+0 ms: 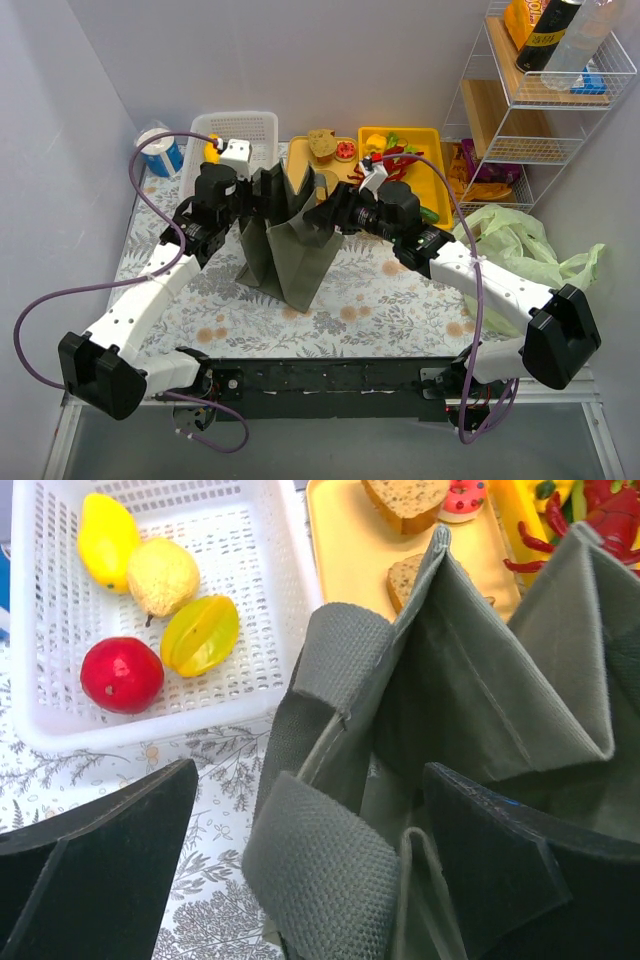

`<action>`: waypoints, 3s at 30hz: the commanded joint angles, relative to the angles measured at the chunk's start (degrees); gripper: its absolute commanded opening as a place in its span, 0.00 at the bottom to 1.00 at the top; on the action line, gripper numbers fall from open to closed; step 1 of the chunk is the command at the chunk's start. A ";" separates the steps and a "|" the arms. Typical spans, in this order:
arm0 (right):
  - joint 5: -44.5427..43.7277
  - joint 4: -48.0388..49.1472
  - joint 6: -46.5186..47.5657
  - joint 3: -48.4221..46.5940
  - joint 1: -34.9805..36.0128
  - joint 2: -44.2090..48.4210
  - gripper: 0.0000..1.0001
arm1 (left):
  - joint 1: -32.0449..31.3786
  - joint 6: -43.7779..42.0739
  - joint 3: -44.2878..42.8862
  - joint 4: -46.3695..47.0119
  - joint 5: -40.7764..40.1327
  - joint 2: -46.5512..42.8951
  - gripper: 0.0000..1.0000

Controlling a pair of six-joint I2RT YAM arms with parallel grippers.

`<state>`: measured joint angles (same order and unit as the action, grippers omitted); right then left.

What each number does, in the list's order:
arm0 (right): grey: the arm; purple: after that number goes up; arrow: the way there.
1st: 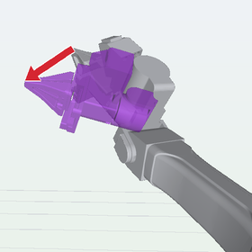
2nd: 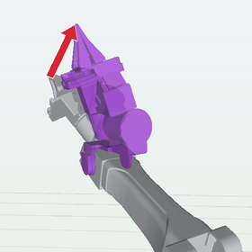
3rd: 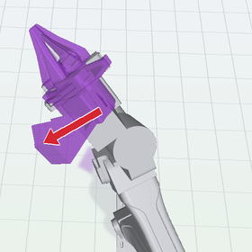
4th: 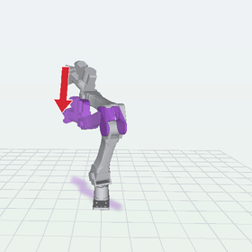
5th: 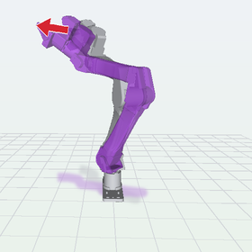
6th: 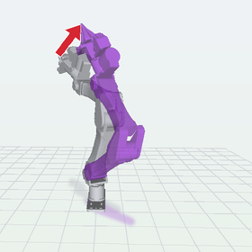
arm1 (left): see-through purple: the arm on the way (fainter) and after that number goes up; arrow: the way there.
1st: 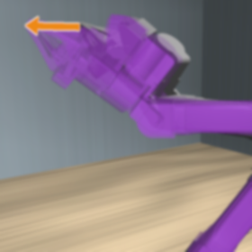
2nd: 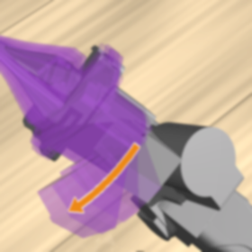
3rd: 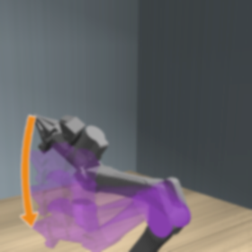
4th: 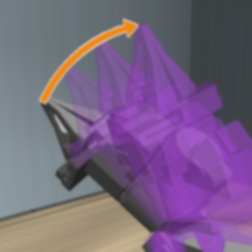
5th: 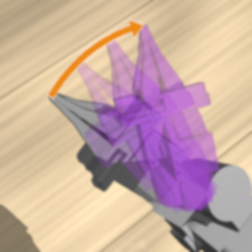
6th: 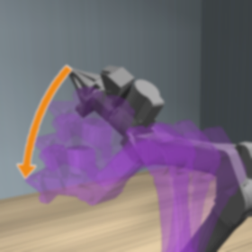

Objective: Place the mixed food into the grocery bags and tie them

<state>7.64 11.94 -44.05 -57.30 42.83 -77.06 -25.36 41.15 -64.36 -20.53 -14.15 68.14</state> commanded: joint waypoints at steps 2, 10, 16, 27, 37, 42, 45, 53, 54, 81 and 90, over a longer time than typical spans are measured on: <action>-3.32 3.09 -2.09 -3.08 0.15 1.91 0.78 | 2.86 0.60 2.92 3.04 4.12 -0.81 0.88; -7.29 4.40 -3.32 -2.29 0.15 2.53 0.79 | 3.30 2.44 5.56 6.20 8.96 -2.31 0.85; -5.80 4.49 -5.07 -6.07 0.15 -1.95 0.79 | 3.74 4.29 5.30 7.09 10.90 -4.06 0.98; -10.27 -0.25 -7.01 -10.73 2.70 -7.58 0.76 | 5.24 4.82 4.50 6.38 3.78 -4.51 0.98; -18.80 -4.74 -5.87 -11.17 5.07 -9.78 0.75 | 6.47 6.22 3.63 6.38 2.63 -4.33 0.98; -20.12 -5.70 -4.73 -10.12 5.07 -9.69 0.71 | 7.17 6.67 4.15 7.09 3.43 -3.54 0.98; -21.61 -5.53 -4.20 -7.93 5.16 -8.21 0.61 | 7.26 5.88 4.33 6.83 4.65 -3.19 0.98; -23.63 -5.62 -2.09 -5.55 5.07 -5.39 0.46 | 7.26 4.12 6.17 3.76 17.83 -3.10 0.81; -23.72 -5.62 -1.65 -5.20 5.07 -5.04 0.46 | 7.26 4.20 6.35 3.14 18.45 -2.66 0.78; -52.35 -48.15 40.09 -29.01 -2.84 5.24 0.01 | 7.17 -6.43 -10.17 -7.94 -3.51 2.44 0.00; -55.81 -53.25 41.24 -27.69 -2.93 5.25 0.01 | 4.37 -6.17 -12.28 -9.26 1.31 3.05 0.00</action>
<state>-37.41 -36.01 -7.05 -83.90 41.78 -73.25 -20.67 37.93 -73.58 -27.00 -9.78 71.70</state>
